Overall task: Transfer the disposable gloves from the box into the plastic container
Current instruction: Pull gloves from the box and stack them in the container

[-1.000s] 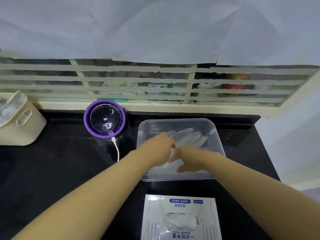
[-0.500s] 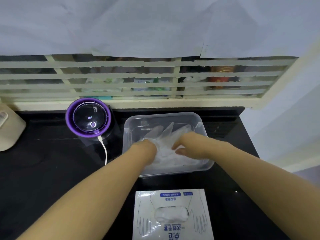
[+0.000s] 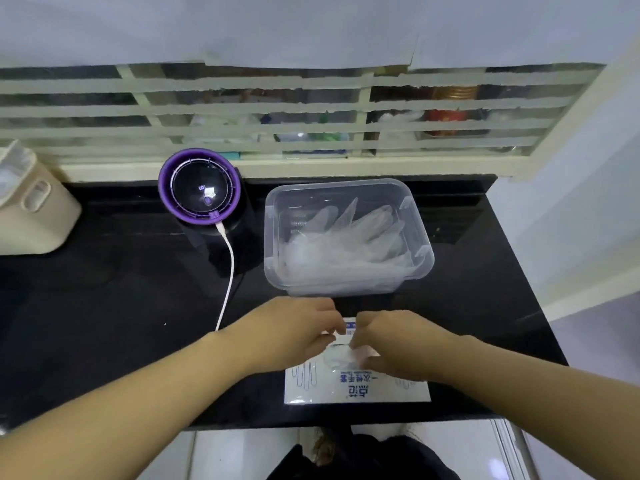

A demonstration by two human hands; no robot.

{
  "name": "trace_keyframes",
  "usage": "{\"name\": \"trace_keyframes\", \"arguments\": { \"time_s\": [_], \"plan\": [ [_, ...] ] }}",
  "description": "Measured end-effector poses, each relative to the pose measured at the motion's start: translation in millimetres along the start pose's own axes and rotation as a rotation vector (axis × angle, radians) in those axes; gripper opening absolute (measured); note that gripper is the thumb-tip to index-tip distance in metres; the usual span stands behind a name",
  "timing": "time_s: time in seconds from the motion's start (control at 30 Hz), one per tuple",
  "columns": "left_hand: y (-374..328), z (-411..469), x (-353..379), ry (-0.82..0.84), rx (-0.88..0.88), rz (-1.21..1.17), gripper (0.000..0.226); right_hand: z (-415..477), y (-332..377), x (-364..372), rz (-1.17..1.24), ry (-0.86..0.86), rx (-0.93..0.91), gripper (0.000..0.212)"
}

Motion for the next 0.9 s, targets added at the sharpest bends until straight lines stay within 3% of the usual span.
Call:
{"name": "trace_keyframes", "arguments": {
  "time_s": [0.17, 0.2, 0.3, 0.43, 0.53, 0.67, 0.9],
  "plan": [
    [6, -5, 52, 0.241, -0.119, 0.012, 0.088, 3, -5, 29, -0.168, -0.243, -0.082, 0.011],
    [7, -6, 57, 0.247, -0.132, 0.001, 0.091, 5, -8, 36, -0.203, -0.252, -0.101, 0.017],
    [8, -10, 64, 0.215, -0.118, 0.009, 0.089, 15, -10, 51, -0.193, -0.276, -0.127, 0.023],
    [7, -13, 65, 0.185, -0.068, 0.032, 0.062, 19, -9, 48, -0.139, -0.274, -0.122, 0.02],
    [7, -13, 65, 0.211, -0.081, 0.055, 0.054, 14, -11, 45, -0.082, -0.293, -0.155, 0.017],
    [8, -15, 69, 0.199, -0.103, 0.063, 0.075, 8, -6, 33, -0.044, -0.324, -0.142, 0.004],
    [10, -15, 68, 0.207, -0.161, 0.034, 0.095, -5, -1, 22, -0.077, -0.194, -0.148, 0.016]
  ]
}}
Point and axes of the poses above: each hand's wrist, its own z-axis towards the middle knuckle, its own x-axis out of the palm, y = z × x, the point moved 1 cm from there along z, towards the middle knuckle, and after that the axes turned 5 degrees about z, right-handed, at the moved point
